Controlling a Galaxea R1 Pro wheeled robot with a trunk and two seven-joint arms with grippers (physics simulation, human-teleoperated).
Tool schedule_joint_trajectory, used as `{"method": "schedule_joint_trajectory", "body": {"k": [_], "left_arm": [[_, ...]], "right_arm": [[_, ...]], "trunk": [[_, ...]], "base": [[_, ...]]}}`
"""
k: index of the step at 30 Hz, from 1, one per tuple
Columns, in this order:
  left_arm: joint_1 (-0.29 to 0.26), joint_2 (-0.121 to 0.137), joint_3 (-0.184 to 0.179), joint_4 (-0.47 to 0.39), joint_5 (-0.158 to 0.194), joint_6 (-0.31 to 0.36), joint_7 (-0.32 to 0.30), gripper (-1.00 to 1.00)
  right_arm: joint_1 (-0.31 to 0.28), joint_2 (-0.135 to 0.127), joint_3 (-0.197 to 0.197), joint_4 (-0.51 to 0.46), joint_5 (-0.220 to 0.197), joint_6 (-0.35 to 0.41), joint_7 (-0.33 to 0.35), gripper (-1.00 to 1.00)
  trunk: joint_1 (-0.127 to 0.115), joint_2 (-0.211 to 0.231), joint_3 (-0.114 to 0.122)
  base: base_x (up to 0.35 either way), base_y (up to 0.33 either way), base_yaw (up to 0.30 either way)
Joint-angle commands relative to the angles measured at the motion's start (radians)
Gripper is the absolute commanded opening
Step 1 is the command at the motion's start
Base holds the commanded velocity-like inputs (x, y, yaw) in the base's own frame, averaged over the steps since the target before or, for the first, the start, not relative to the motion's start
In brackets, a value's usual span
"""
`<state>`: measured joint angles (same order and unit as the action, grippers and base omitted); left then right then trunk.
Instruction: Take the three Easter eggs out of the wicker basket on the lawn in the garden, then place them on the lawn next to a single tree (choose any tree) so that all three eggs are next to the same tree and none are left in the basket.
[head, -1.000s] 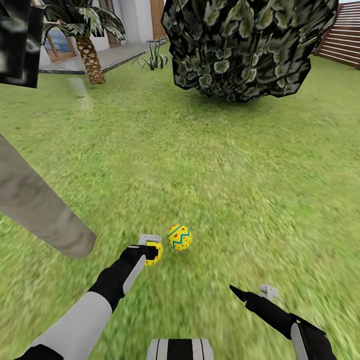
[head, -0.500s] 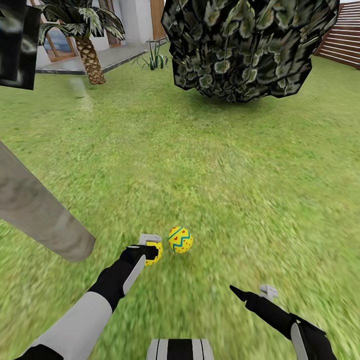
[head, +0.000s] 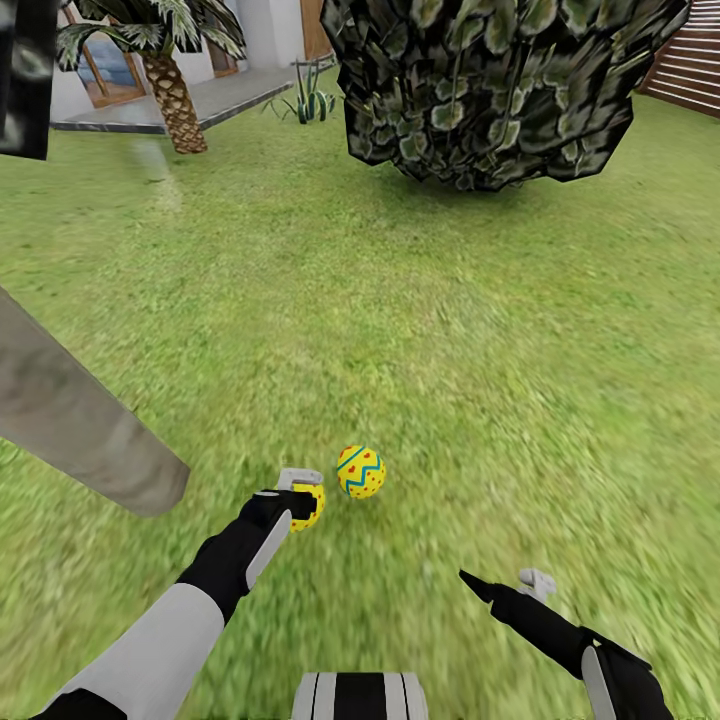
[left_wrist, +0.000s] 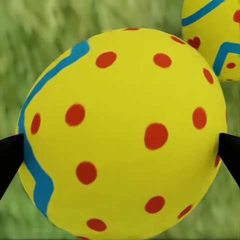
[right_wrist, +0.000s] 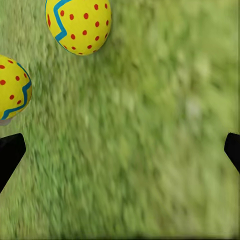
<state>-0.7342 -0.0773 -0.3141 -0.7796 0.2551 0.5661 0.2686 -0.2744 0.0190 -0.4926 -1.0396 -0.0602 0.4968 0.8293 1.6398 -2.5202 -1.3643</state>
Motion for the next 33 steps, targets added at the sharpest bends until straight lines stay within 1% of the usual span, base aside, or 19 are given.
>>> {"method": "schedule_joint_trajectory", "body": {"k": [1, 3, 7, 14, 17, 23, 28, 33], "left_arm": [[-0.001, 0.001, -0.003, -0.001, 0.01, 0.003, 0.009, -1.0], [-0.001, 0.001, -0.003, -0.001, 0.01, 0.003, 0.009, -1.0], [-0.001, 0.001, -0.003, -0.001, 0.01, 0.003, 0.008, -1.0], [-0.001, 0.0, -0.003, -0.001, 0.01, 0.003, 0.008, -1.0], [-0.001, 0.001, -0.003, -0.001, 0.01, 0.003, 0.008, -1.0], [-0.001, 0.001, -0.003, -0.001, 0.01, 0.003, 0.008, -1.0], [-0.001, 0.001, -0.003, -0.001, 0.01, 0.003, 0.008, -1.0], [-0.001, 0.001, -0.003, -0.001, 0.009, 0.002, 0.008, -1.0]], "right_arm": [[-0.001, 0.001, -0.003, 0.0, -0.006, 0.009, 0.002, 1.0], [-0.001, 0.001, -0.003, 0.0, -0.006, 0.009, 0.002, 1.0], [-0.001, 0.001, -0.003, 0.0, -0.006, 0.009, 0.002, 1.0], [-0.001, 0.001, -0.003, 0.0, -0.006, 0.009, 0.002, 1.0], [-0.001, 0.001, -0.003, 0.0, -0.006, 0.009, 0.002, 1.0], [0.0, 0.001, -0.003, 0.0, -0.006, 0.009, 0.002, 1.0], [-0.001, 0.001, -0.003, 0.0, -0.006, 0.009, 0.002, 1.0], [-0.001, 0.001, -0.003, 0.0, -0.006, 0.009, 0.002, 1.0]], "trunk": [[0.0, -0.001, -0.005], [0.001, -0.001, -0.012], [0.001, -0.001, -0.012], [0.004, -0.003, -0.039], [0.004, -0.003, -0.039], [0.007, -0.004, -0.063], [0.007, -0.004, -0.063], [0.009, -0.005, -0.082]], "base": [[0.0, 0.0, 0.0], [0.0, 0.0, 0.0], [0.0, 0.0, 0.0], [0.0, 0.0, 0.0], [0.0, 0.0, 0.0], [0.0, 0.0, 0.0], [0.0, 0.0, 0.0], [0.0, 0.0, 0.0]]}}
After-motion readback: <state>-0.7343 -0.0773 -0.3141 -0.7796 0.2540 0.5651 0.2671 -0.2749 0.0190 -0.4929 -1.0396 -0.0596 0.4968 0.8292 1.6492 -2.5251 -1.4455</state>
